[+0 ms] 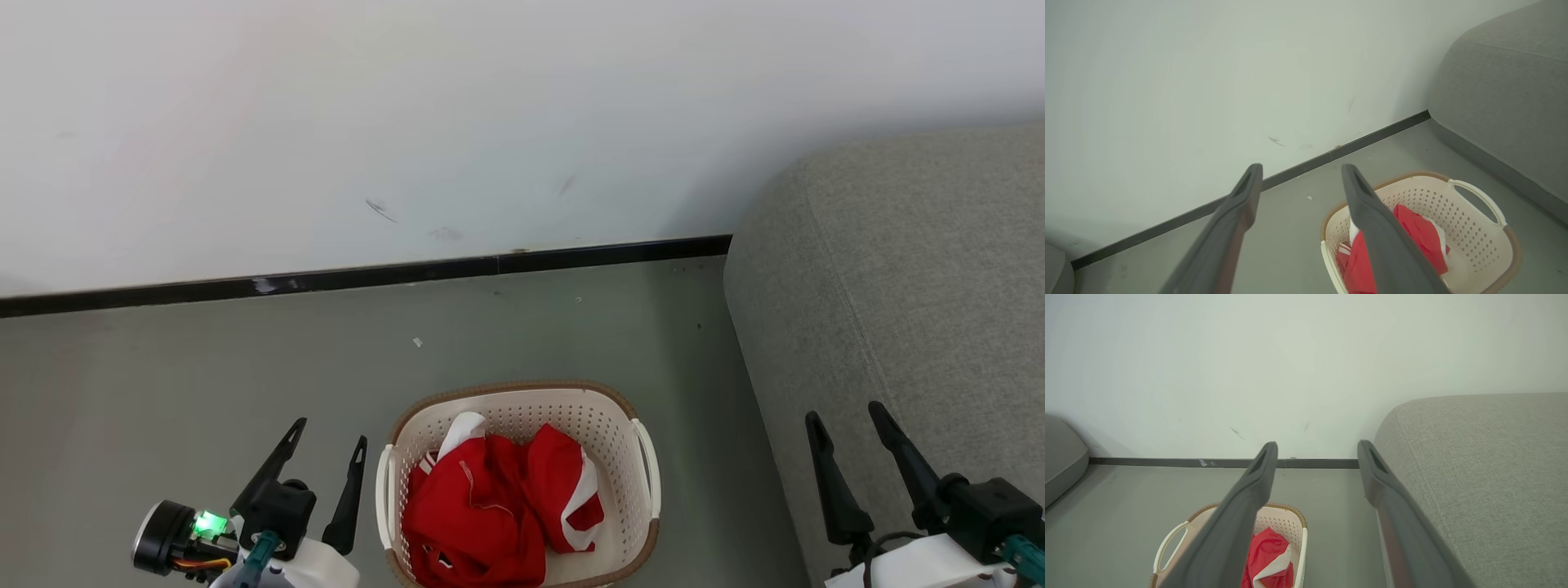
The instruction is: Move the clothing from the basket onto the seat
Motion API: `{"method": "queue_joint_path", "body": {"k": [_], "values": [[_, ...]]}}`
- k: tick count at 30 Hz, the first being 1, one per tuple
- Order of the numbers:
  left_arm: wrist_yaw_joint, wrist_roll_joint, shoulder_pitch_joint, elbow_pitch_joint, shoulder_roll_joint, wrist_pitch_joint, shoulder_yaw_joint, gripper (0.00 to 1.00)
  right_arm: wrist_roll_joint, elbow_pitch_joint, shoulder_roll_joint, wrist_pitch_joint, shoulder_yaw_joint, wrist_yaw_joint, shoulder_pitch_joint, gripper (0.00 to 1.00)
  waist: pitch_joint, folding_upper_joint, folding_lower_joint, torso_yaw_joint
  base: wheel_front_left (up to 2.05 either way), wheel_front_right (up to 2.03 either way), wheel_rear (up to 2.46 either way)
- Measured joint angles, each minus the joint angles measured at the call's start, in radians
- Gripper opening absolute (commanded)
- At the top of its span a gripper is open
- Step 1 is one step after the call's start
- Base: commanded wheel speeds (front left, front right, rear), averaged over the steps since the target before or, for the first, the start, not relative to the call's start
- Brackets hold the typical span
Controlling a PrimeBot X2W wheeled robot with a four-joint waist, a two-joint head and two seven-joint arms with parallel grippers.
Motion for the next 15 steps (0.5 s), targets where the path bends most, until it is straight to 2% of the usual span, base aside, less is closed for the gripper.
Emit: {"method": "queue_joint_path", "body": {"k": [15], "values": [[-0.039, 0.054, -0.11, 0.133, -0.017, 0.013, -0.069, 1.0, 0.011, -0.069, 0.0, 0.0, -0.004, 0.0, -0.039, 1.0, 0.113, 0.0, 0.0, -0.041, 0.0, 0.0, 0.0]]}}
